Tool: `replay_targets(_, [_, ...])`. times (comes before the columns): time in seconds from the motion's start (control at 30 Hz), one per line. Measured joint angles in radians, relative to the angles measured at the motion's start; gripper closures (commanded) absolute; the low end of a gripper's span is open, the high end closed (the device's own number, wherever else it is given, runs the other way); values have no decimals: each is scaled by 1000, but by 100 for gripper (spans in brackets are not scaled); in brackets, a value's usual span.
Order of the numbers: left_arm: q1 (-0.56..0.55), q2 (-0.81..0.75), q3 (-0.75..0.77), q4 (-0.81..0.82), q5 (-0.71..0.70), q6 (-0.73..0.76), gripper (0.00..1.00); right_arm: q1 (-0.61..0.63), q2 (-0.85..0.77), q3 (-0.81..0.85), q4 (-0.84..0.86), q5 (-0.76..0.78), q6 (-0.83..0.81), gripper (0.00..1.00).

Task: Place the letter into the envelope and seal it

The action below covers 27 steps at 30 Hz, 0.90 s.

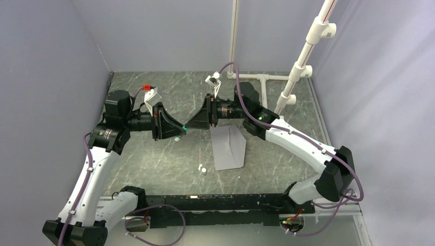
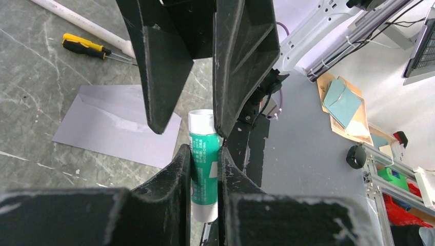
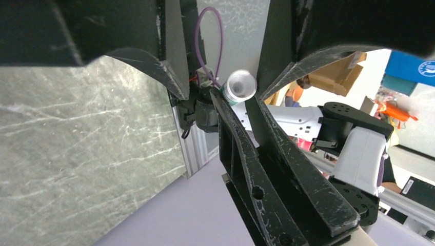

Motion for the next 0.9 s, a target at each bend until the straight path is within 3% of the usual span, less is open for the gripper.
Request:
replay_targets(0.07, [0,2,0,0,-7,0,97,5,8,14,-31,2,-9,62])
replay_targets(0.2, [1,15,0,-5,-21,1,98,12,9,42,-80,18,-34,95])
replay_targets(0.23, [1,19,0,-5,-18,0,91,12,9,43,-87,27,-38,100])
replay_targets(0.37, [2,26,0,-6,-28,-4,64,12,9,41,-96,45,-31,100])
replay_targets(0.5, [2,39,0,-15,-35,-5,55,12,6,29,-69,56,6,100])
replay_targets(0.57, [2,54,0,-22,-31,-8,58,12,-1,25,-53,63,19,100])
replay_targets(0.77, [-1,63,0,-21,-6,-12,88,9,-5,23,-49,74,27,100])
replay_targets(0.83, [-2,60,0,-17,-3,-10,87,8,-5,23,-50,74,21,100])
replay_targets(0.9, [-2,60,0,-18,-3,-11,77,8,-5,23,-52,72,11,100])
